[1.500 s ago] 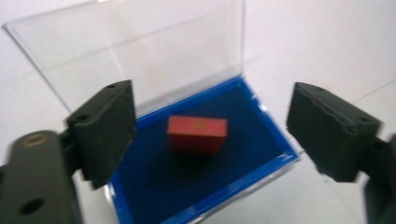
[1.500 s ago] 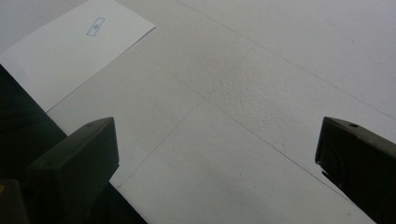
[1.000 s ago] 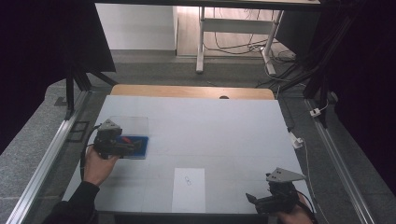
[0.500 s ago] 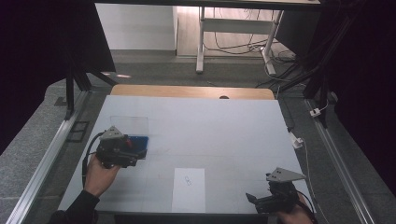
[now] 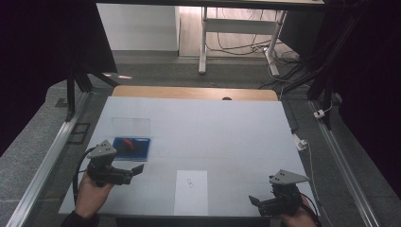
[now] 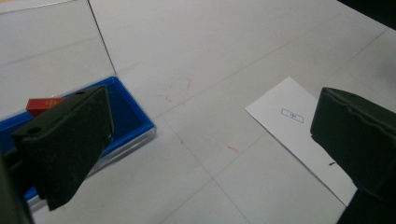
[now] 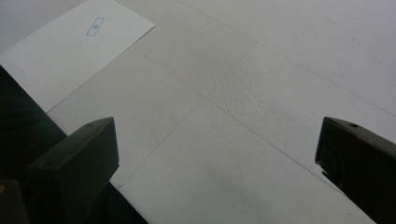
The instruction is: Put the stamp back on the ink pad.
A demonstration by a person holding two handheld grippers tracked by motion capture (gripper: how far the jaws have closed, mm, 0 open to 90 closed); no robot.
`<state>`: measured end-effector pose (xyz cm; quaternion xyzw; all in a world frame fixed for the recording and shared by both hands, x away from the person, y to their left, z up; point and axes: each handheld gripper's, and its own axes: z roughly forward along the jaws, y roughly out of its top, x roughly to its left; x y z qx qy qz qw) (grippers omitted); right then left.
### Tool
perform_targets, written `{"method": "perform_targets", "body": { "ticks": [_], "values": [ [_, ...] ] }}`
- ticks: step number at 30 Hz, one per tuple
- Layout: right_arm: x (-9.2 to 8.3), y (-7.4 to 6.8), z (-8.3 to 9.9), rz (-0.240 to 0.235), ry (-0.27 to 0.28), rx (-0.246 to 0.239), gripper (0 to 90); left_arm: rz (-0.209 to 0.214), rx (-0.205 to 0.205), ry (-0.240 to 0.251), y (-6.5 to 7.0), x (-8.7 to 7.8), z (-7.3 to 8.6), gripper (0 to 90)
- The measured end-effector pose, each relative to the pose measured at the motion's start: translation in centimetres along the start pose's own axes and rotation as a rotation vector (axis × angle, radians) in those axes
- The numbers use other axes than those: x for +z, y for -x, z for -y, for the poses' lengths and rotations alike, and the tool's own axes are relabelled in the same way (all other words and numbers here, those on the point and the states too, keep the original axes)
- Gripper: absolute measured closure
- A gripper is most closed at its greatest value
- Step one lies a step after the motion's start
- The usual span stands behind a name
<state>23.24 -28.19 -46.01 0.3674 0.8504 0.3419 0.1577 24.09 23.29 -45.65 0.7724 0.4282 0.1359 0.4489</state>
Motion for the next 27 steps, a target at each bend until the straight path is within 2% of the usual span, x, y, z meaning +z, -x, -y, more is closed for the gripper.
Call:
{"method": "perform_targets", "body": {
  "ticks": [6,10,16,21,27],
  "values": [
    [0.0,0.0,0.0,0.0,0.001,0.003,0.0,-0.01,0.013,-0.004,0.6,-1.3,1.1,0.0],
    [0.0,0.0,0.0,0.0,0.0,0.003,0.0,-0.033,0.024,-0.011,0.9,-2.1,1.9,0.0],
    [0.0,0.0,0.0,0.001,0.0,0.005,0.0,-0.059,0.003,-0.024,0.8,-3.2,3.3,0.0],
    [0.0,0.0,0.0,0.002,-0.001,0.005,0.0,-0.07,-0.033,-0.055,0.6,-3.9,4.4,0.0],
    [0.0,0.0,0.0,0.006,-0.005,0.005,0.0,-0.114,-0.026,-0.122,0.6,-4.2,5.7,0.0]
  ]
}}
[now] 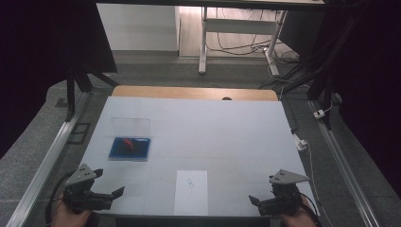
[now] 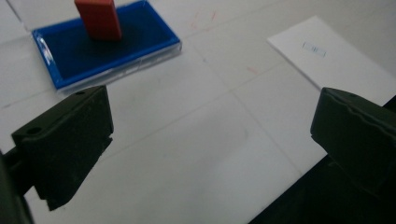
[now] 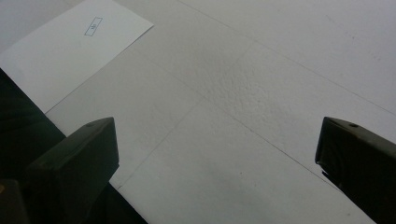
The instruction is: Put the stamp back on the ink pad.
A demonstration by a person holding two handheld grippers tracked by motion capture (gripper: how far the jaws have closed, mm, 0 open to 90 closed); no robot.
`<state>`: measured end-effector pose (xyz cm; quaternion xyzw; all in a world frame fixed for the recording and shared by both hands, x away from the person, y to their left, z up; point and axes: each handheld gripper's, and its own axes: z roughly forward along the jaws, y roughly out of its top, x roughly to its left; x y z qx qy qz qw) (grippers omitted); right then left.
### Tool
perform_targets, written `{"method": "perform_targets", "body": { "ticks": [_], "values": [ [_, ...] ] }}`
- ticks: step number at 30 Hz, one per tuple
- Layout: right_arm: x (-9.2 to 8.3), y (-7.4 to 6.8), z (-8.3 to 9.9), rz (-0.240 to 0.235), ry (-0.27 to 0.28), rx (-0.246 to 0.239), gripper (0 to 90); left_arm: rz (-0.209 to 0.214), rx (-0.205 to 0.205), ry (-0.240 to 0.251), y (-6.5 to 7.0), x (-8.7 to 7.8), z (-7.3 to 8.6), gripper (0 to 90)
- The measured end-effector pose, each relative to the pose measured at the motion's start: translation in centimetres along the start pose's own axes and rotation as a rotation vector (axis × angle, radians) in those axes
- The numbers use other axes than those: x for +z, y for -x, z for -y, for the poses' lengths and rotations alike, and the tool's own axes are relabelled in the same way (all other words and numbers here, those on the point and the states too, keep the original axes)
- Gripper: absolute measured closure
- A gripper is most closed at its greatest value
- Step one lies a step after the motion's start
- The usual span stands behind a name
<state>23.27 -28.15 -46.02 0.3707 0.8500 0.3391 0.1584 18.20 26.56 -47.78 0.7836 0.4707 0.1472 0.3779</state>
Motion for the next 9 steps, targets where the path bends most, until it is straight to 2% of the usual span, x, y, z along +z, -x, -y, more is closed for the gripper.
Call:
{"method": "perform_targets", "body": {
  "ticks": [9],
  "values": [
    [0.12,0.04,-0.02,0.001,-0.005,-0.002,0.0,-0.025,0.006,-0.057,0.27,0.06,0.23,0.0]
  ]
}}
